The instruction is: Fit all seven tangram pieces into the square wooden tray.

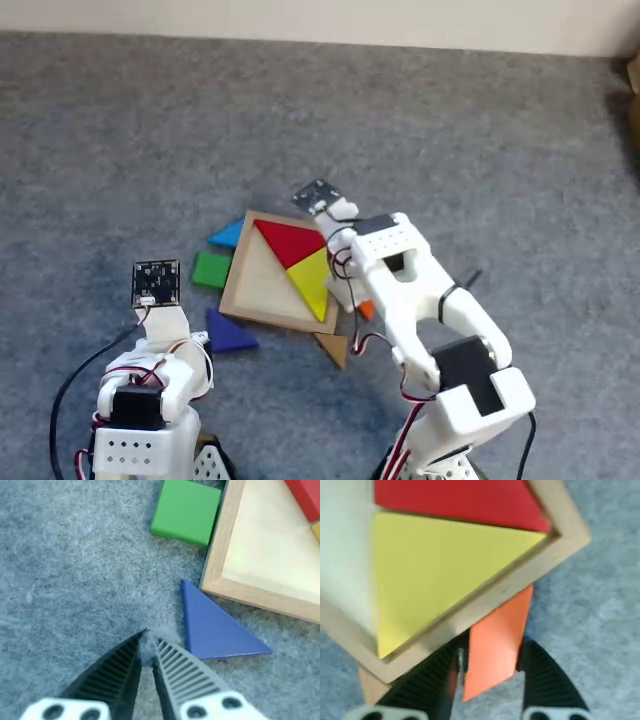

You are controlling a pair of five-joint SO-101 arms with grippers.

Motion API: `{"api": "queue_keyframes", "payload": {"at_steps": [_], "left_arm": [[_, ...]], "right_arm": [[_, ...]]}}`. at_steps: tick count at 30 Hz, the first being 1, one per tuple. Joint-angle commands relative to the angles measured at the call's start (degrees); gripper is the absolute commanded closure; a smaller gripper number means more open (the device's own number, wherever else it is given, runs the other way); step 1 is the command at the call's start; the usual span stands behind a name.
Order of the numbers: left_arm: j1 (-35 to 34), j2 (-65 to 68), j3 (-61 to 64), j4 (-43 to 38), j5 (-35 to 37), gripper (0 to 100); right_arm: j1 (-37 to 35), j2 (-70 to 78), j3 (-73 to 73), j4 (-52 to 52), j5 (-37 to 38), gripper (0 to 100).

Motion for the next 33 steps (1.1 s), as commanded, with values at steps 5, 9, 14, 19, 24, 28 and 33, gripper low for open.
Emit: {"api": "queue_keyframes", "payload": {"at_steps": [5, 9, 14, 19, 24, 28, 33], "left_arm": [[-0.48, -0.57, 1.19, 0.26, -0.09, 100], [-0.48, -0.57, 1.19, 0.26, -0.09, 100], [-0.48, -0.57, 1.19, 0.26, -0.09, 100], [-0.48, -0.57, 1.19, 0.26, -0.09, 100], [-0.48, -0.57, 1.19, 0.26, -0.09, 100], [-0.48, -0.57, 1.19, 0.26, -0.09, 100], [-0.48, -0.57, 1.19, 0.26, -0.09, 100]], "right_arm": [[3.74, -4.00, -1.63, -0.31, 4.13, 96.2], [4.44, -10.77, -1.63, 3.38, 4.40, 96.2], [3.56, -17.10, -1.89, 5.67, 4.40, 96.1], [-1.19, -19.65, -1.89, 5.67, 4.31, 96.1], [-2.77, -19.30, -4.62, 5.67, 3.96, 96.1], [-4.97, -19.21, -6.37, 5.67, 3.87, 96.1], [-11.03, -19.12, -6.11, 0.40, -0.88, 96.1]]}}
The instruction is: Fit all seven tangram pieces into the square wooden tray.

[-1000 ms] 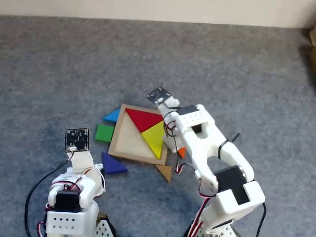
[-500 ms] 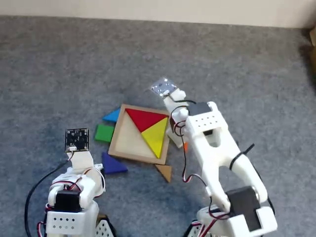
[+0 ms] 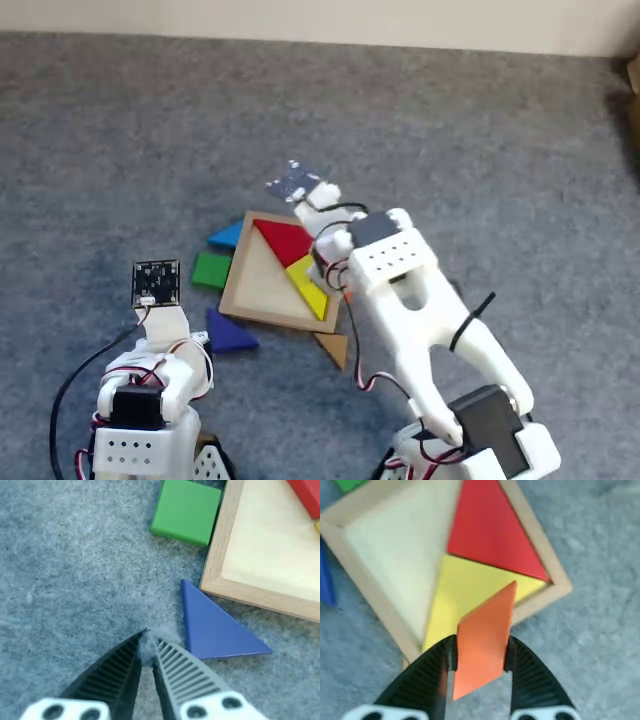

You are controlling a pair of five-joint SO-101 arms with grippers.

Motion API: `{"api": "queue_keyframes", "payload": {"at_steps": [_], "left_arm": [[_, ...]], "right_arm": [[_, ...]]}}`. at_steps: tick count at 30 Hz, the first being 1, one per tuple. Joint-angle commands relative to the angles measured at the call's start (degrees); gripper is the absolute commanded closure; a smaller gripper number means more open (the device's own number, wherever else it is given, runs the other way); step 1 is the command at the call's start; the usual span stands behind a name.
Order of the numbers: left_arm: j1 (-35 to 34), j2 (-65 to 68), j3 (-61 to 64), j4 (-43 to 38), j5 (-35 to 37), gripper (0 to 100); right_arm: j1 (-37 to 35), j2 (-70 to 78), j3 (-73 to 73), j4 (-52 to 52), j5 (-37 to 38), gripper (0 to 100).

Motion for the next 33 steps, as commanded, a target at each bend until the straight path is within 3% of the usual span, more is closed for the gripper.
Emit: {"api": "queue_keyframes", "payload": {"at_steps": [1, 9, 20, 33], "left_arm": [[-0.48, -0.57, 1.19, 0.26, -0.09, 100], [-0.48, -0.57, 1.19, 0.26, -0.09, 100], [-0.48, -0.57, 1.19, 0.26, -0.09, 100], [-0.48, -0.57, 1.19, 0.26, -0.09, 100]], "right_arm": [[-4.79, -2.95, -4.00, -6.20, -2.90, 96.1], [-11.21, -2.86, 3.30, -17.71, -3.25, 96.1], [-11.56, -2.86, 12.18, -27.65, -2.81, 96.1], [-11.30, -2.86, 17.80, -28.62, -2.73, 93.0]]}}
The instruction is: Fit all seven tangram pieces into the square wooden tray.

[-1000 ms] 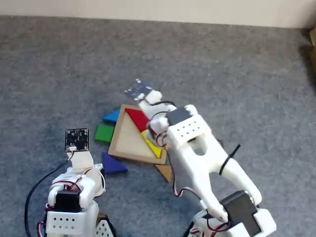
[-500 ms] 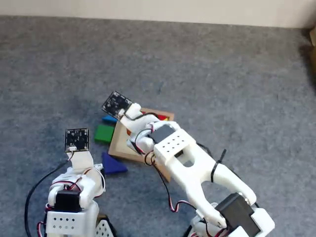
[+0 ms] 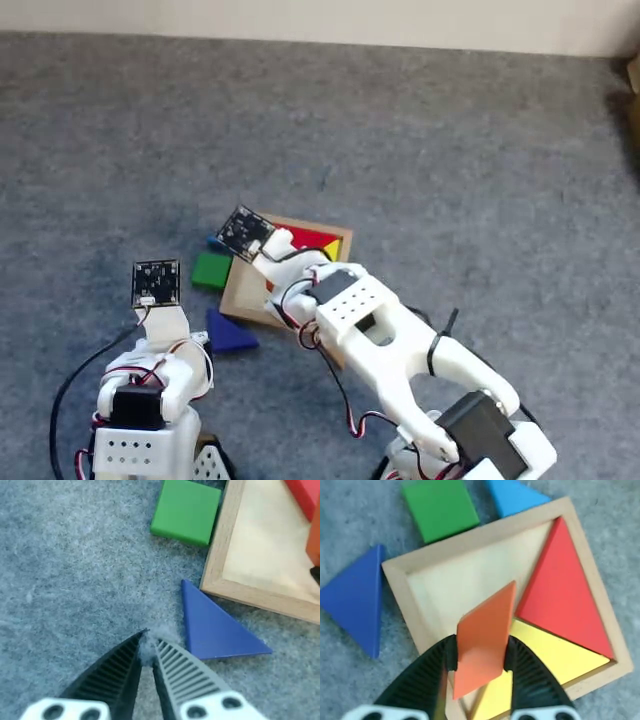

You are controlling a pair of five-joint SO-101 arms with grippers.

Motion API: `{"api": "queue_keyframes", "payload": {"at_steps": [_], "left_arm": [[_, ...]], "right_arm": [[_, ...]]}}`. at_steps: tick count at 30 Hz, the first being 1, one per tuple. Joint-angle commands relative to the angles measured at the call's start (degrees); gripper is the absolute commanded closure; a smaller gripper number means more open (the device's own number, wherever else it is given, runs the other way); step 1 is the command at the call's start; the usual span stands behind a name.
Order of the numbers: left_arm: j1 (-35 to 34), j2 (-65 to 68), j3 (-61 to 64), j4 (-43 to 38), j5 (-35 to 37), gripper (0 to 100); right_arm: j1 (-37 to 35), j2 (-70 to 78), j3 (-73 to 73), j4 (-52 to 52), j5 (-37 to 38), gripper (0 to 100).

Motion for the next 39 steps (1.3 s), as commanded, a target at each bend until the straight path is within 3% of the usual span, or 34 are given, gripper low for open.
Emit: {"api": "queue_keyframes", "payload": {"at_steps": [1, 5, 18, 23, 27, 36, 39], "left_arm": [[-0.48, -0.57, 1.19, 0.26, -0.09, 100], [-0.48, -0.57, 1.19, 0.26, -0.09, 100], [-0.48, -0.57, 1.19, 0.26, -0.09, 100], [-0.48, -0.57, 1.19, 0.26, -0.09, 100], [-0.48, -0.57, 1.19, 0.26, -0.09, 100], [-0.48, -0.57, 1.19, 0.26, -0.09, 100], [-0.48, -0.57, 1.19, 0.26, -0.09, 100]], "right_arm": [[-0.57, -2.86, 0.48, -1.19, -0.26, 90.4], [-0.57, -2.86, 1.98, -1.19, -0.26, 82.8], [0.48, -3.56, 1.63, -1.10, -0.79, 82.9], [4.88, -3.65, -0.31, -1.19, -9.67, 91.9], [5.58, -3.56, -2.77, -1.19, -12.13, 99.1], [4.53, -2.95, -3.12, -1.98, -18.02, 99.5], [2.51, -2.86, -2.51, -7.69, -17.67, 99.5]]}}
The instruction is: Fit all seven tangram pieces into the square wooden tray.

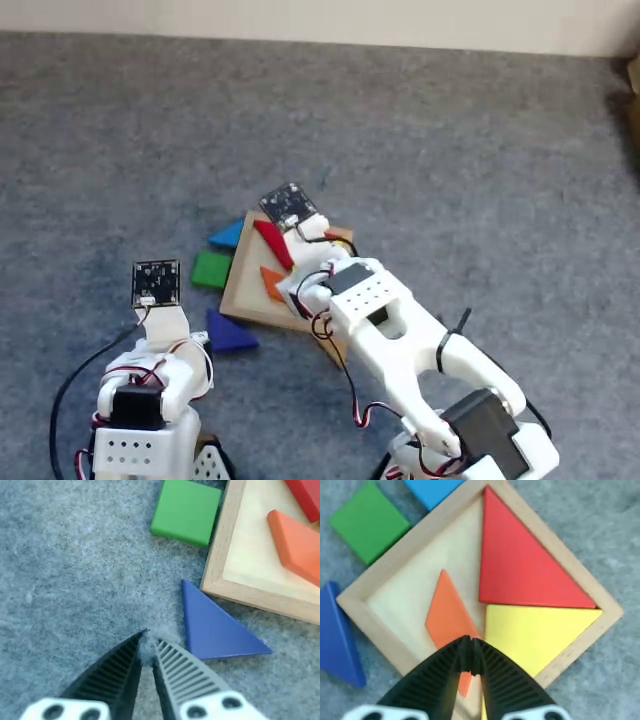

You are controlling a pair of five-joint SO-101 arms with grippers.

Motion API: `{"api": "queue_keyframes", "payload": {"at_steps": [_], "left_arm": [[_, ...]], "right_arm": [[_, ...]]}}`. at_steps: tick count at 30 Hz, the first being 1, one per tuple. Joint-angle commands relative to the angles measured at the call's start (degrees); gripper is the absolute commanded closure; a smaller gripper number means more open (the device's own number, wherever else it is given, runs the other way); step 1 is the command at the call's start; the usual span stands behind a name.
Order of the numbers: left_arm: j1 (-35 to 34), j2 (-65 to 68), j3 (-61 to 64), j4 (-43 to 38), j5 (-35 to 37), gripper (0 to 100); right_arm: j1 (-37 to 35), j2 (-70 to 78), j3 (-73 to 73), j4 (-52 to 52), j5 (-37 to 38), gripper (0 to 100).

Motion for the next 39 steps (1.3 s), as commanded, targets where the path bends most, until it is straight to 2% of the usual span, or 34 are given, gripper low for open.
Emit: {"api": "queue_keyframes", "payload": {"at_steps": [1, 7, 11, 18, 23, 34, 39], "left_arm": [[-0.48, -0.57, 1.19, 0.26, -0.09, 100], [-0.48, -0.57, 1.19, 0.26, -0.09, 100], [-0.48, -0.57, 1.19, 0.26, -0.09, 100], [-0.48, -0.57, 1.19, 0.26, -0.09, 100], [-0.48, -0.57, 1.19, 0.26, -0.09, 100], [-0.48, -0.57, 1.19, 0.26, -0.09, 100], [-0.48, -0.57, 1.19, 0.26, -0.09, 100]], "right_arm": [[-2.77, -2.68, -2.51, -6.46, -0.26, 99.5], [-3.30, 1.89, 1.71, -6.90, 3.08, 99.5], [-2.68, 4.00, 2.15, -5.93, 8.00, 99.5], [-2.68, 4.00, 0.22, 10.07, 18.20, 99.5], [-2.24, 4.00, -3.21, 18.86, 22.15, 99.5], [0.75, 2.95, -11.65, 30.46, 21.63, 99.5], [1.89, -6.81, -11.82, 30.55, 14.07, 99.5]]}}
